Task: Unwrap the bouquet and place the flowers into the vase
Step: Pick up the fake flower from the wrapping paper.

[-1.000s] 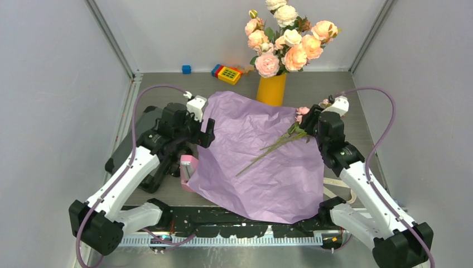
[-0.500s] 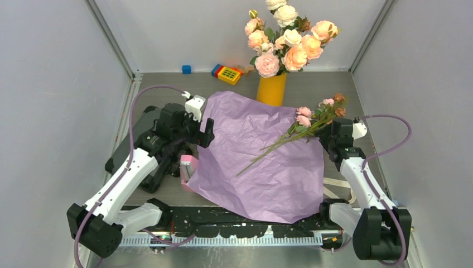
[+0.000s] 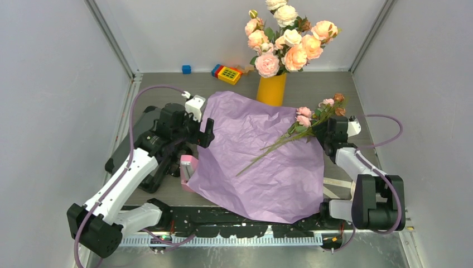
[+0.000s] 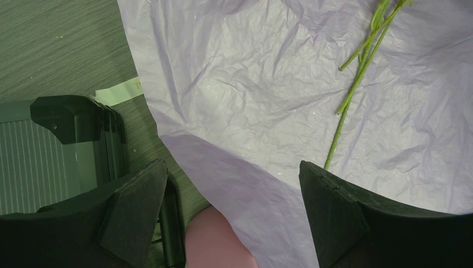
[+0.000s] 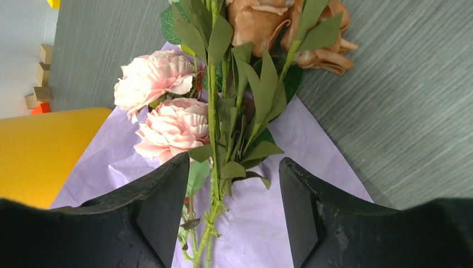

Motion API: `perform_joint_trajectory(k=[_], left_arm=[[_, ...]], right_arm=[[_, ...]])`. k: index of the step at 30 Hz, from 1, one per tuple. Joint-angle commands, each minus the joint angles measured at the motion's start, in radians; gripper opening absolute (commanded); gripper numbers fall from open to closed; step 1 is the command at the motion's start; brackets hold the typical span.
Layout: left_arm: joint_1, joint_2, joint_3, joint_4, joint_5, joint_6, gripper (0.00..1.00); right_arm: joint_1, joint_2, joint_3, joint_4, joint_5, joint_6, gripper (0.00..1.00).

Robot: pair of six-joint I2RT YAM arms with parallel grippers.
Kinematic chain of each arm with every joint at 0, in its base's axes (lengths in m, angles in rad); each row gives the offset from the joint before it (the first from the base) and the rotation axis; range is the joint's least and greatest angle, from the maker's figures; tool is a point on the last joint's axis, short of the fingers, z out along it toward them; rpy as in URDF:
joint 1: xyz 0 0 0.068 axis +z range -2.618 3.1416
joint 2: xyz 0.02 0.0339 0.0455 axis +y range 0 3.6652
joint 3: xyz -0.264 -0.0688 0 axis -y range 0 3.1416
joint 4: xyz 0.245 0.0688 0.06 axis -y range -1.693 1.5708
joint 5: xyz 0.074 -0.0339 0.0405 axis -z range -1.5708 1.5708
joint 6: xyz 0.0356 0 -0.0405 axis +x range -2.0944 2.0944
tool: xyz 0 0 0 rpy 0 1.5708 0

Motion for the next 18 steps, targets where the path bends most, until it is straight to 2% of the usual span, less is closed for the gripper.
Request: perform_joint_trajectory(k=[1, 13, 18], left_arm=[[0.004, -0.022, 0.018, 0.024, 0.012, -0.002, 0.91], [0.004, -0.018, 0.018, 0.023, 0.007, 0.001, 0.91], [0.004, -0.017, 0.018, 0.022, 0.004, 0.001, 0.91]], right_arm=[[-0.018, 0.044, 0.005, 0.128, 0.025, 0.006, 0.66], [-0.047, 0.209, 0.022, 0.242, 0.008, 0.021, 0.63], [-0.049, 0.219, 0.006, 0.297, 0.006, 0.034, 0.5]])
